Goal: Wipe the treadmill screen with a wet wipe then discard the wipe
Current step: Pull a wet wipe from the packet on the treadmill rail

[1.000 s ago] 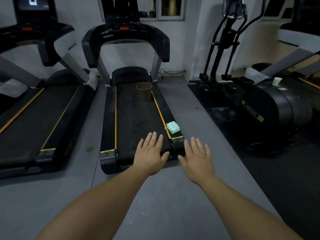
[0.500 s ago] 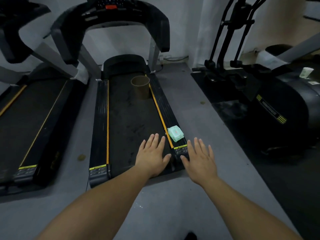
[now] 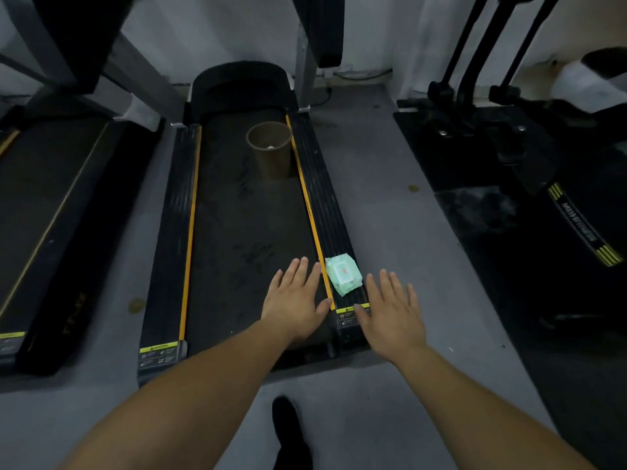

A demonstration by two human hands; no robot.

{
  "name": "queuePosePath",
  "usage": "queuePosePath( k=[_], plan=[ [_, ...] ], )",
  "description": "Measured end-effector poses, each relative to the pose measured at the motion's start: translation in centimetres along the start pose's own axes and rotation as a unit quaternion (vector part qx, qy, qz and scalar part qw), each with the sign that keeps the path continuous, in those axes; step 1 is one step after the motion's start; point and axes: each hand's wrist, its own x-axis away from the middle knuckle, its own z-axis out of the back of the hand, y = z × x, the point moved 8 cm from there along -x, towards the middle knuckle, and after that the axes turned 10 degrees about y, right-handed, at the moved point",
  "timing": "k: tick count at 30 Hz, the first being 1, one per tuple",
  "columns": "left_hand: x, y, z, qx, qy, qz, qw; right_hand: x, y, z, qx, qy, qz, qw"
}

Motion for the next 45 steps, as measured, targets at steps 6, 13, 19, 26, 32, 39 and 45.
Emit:
queuePosePath(
  k=[6, 13, 19, 26, 32, 39, 45],
  plan=[
    [-10.1, -2.9, -6.0, 0.006, -0.044, -0.03, 0.999, -8.6, 1.7, -7.1, -0.008, -0.013, -0.037, 0.999],
    [-18.8, -6.8, -15.8, -0.004, -0.11, -0.046, 0.993, -15.6, 3.3, -17.5, -0.024, -0.064, -0.063, 0.996],
    [-24.4, -8.7, -26.5, 0.014, -0.123, -0.033, 0.992, -21.1, 6.8, -27.9, -0.041, -0.057, -0.11, 0.991],
    [-28.9, -9.4, -38.6, 0.042, -0.103, -0.01, 0.994, -25.2, 10.0, -39.0, -0.072, -0.042, -0.122, 0.989],
    [-32.1, -9.4, -45.2, 0.068, -0.092, -0.008, 0.993, -27.9, 11.5, -44.9, -0.088, -0.026, -0.134, 0.987],
    [-33.8, -9.7, -49.1, 0.072, -0.104, -0.016, 0.992, -30.9, 11.6, -48.9, -0.047, -0.016, -0.139, 0.989],
    [-34.0, -10.2, -50.2, 0.084, -0.107, -0.006, 0.991, -32.1, 11.3, -49.5, -0.033, 0.048, -0.14, 0.988]
  ],
)
